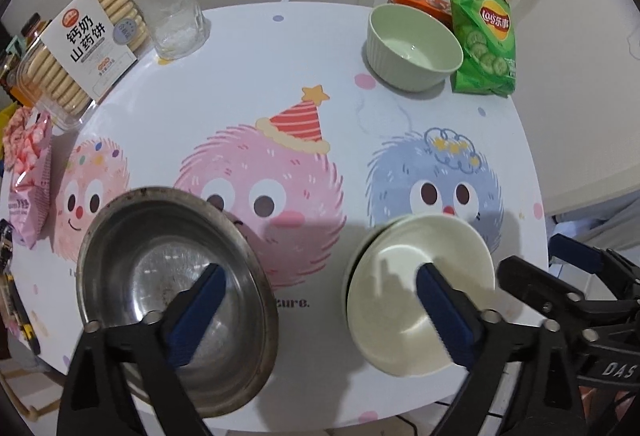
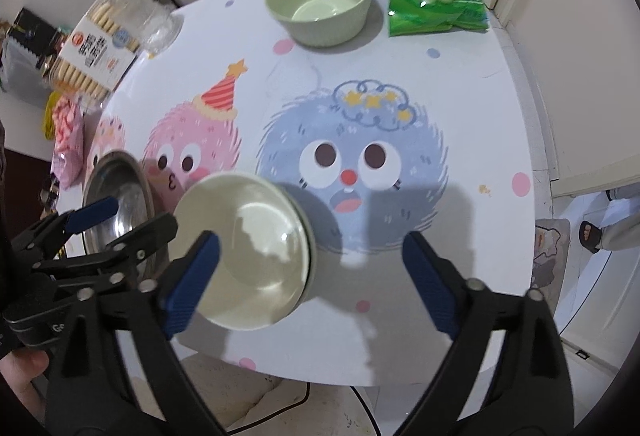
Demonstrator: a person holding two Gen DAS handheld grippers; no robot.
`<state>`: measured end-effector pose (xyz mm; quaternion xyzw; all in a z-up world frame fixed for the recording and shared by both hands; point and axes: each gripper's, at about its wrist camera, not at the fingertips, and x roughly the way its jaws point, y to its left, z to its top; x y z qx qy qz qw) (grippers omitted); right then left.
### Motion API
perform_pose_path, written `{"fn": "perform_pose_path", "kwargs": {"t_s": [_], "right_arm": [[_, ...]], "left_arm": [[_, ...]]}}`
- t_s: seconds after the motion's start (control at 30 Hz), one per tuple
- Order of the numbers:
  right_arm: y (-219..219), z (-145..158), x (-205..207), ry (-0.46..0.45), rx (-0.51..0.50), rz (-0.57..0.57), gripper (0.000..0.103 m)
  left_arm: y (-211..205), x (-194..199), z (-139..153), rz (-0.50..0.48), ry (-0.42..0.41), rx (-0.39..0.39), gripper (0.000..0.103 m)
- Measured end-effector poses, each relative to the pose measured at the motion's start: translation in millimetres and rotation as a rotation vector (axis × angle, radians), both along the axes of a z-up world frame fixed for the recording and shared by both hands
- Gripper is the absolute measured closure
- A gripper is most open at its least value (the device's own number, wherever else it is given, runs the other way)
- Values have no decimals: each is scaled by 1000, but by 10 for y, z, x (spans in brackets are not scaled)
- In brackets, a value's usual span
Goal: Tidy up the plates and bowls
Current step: 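Lower the cream bowl into the green bowl and open both tools, then move both tools to the remaining pale green bowl and close on its rim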
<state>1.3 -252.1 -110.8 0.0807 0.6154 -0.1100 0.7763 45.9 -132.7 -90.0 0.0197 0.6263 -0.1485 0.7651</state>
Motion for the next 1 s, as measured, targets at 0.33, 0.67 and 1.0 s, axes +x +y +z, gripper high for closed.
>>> {"fn": "perform_pose_path", "kwargs": {"t_s": [0.33, 0.67, 1.0], "right_arm": [[-287, 164, 196, -71, 26, -107, 0], [-616, 213, 732, -101, 58, -206, 0], [-969, 144, 1227, -120, 96, -348, 0]], "left_arm": [[-147, 323, 41, -41, -25, 5, 0], [-507, 968, 46, -94, -18, -1, 0], [-877, 1686, -64, -139, 5, 12, 0]]}}
